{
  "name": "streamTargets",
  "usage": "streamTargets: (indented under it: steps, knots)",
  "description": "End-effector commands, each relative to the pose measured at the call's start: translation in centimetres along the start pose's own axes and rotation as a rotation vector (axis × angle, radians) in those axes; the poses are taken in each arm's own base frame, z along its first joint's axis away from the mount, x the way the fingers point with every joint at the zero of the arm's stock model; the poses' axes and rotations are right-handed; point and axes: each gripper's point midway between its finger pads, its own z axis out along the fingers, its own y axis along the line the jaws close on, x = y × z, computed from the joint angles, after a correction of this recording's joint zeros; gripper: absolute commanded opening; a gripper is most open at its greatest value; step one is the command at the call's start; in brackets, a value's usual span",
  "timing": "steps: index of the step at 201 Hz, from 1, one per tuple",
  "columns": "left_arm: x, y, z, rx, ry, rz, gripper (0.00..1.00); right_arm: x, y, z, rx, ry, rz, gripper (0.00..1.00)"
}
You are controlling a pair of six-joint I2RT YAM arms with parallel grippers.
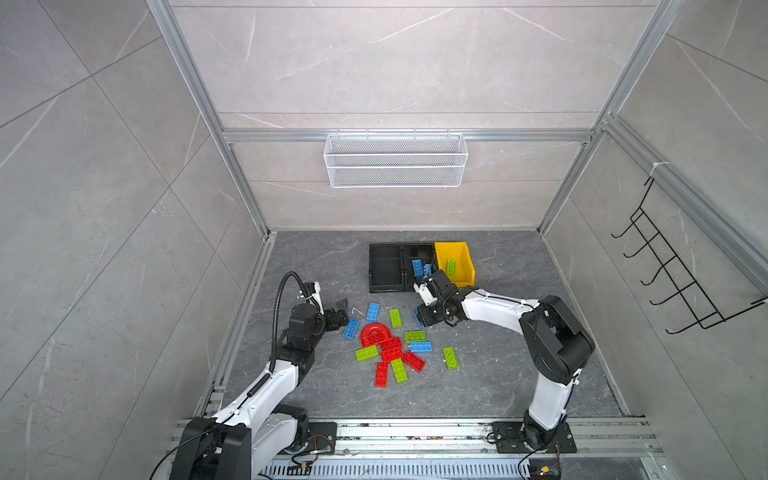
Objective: Sort the legos into containers by color
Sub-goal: 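Close the right gripper on the blue brick and lift it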
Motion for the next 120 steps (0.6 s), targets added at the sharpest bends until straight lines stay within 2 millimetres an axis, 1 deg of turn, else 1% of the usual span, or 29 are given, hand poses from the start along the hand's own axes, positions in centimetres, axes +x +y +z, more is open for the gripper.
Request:
streamTargets:
  steps: [1, 9, 16, 54, 81, 105, 120]
  knots:
    - [-2.1, -1.1, 0.0, 0.036, -0.055, 0.028, 1.00, 0.2, 0.3, -1.0, -0.008, 0.005, -0.003, 0.32]
    - [-2.0, -1.1, 0.1, 0.036, -0.053, 0.026, 1.00, 0.2, 0.3, -1.1, -0.008, 0.005, -0.005, 0.43]
    - [-2.0, -1.2, 0.1, 0.039, -0.051, 0.026, 1.00, 0.1, 0.3, -1.2, -0.007, 0.000, -0.004, 0.47]
    - [-2.5, -1.5, -0.2, 0.051, -0.062, 0.026, 1.00, -0.1, 0.2, -2.0, 0.004, -0.011, -0.010, 0.48]
    - [-2.8, -1.4, -0.6, 0.042, -0.074, 0.026, 1.00, -0.5, 1.0, -2.8, -0.018, -0.032, -0.001, 0.49]
    - [-3.0, -1.4, -1.0, 0.040, -0.088, 0.029, 1.00, -0.1, 1.3, -3.5, 0.006, -0.020, 0.012, 0.50]
    - [-3.3, -1.4, -1.3, 0.039, -0.097, 0.026, 1.00, 0.1, 1.4, -3.2, 0.033, -0.017, 0.006, 0.51]
